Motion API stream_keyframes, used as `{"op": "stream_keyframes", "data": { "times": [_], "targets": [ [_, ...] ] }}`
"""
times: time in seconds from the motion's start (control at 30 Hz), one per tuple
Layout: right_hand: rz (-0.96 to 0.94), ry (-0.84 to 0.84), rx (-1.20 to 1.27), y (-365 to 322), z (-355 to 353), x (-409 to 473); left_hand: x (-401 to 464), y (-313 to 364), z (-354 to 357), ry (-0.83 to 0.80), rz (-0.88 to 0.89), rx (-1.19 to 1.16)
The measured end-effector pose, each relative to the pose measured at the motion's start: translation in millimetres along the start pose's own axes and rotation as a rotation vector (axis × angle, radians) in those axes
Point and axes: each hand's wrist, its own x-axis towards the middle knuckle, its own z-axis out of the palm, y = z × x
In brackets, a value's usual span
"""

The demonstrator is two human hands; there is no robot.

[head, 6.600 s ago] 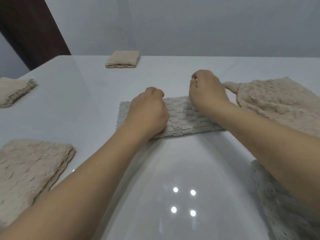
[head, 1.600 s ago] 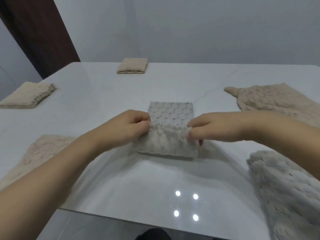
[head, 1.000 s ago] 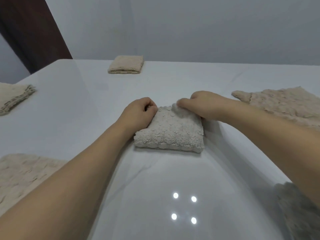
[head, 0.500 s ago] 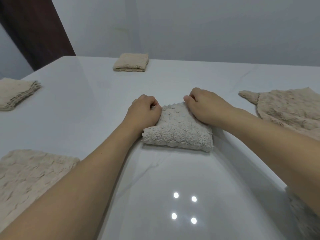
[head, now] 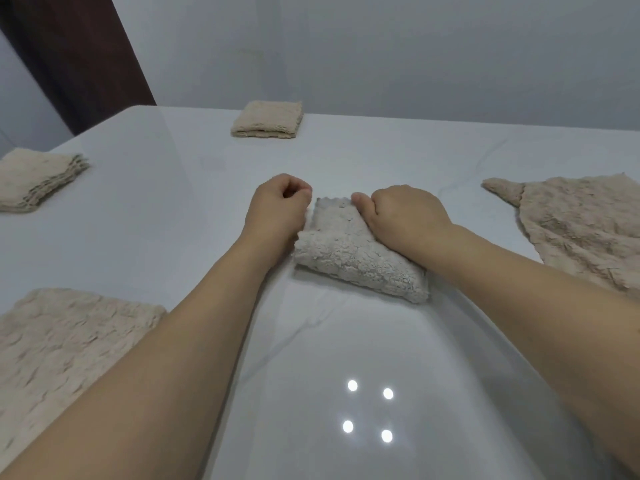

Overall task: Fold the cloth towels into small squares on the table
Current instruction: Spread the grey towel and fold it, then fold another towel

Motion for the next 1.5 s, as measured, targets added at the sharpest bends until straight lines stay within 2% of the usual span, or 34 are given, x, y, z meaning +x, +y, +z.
{"op": "stream_keyframes", "data": {
  "times": [0.1, 0.2, 0.27, 0.57, 0.67, 0.97, 1.27, 1.43, 1.5],
  "targets": [
    [0.035, 0.054, 0.033, 16.8, -9.0, -5.6, -23.2, 10.0, 1.3, -0.012, -0.075, -0.012],
    [0.131, -0.03, 0.045, 29.3, -11.9, -10.2, -55.9, 13.4, 5.7, -0.094, -0.076, 0.111],
    [0.183, -0.079, 0.026, 30.6, -6.6, -15.4, -70.7, 13.3, 9.3, -0.072, -0.054, 0.196],
    [0.281, 0.057, 0.074, 31.9, 8.4, -18.9, -70.7, 18.1, 16.2, -0.047, 0.0, 0.361],
    [0.288, 0.109, 0.117, 32.5, 9.1, -19.9, -65.3, 17.4, 18.2, -0.058, -0.001, 0.31],
    [0.313, 0.158, 0.178, 33.8, 10.9, -19.2, -60.3, 17.3, 19.9, -0.136, 0.046, -0.069],
    [0.314, 0.149, 0.202, 33.6, 10.1, -19.9, -60.4, 20.2, 17.7, -0.186, -0.009, -0.059],
    [0.324, 0.111, 0.179, 34.1, 9.0, -18.5, -58.9, 21.7, 18.4, -0.206, -0.049, 0.038],
    [0.327, 0.097, 0.174, 33.9, 7.8, -18.9, -57.0, 21.5, 16.1, -0.224, -0.082, -0.037]
  ]
}}
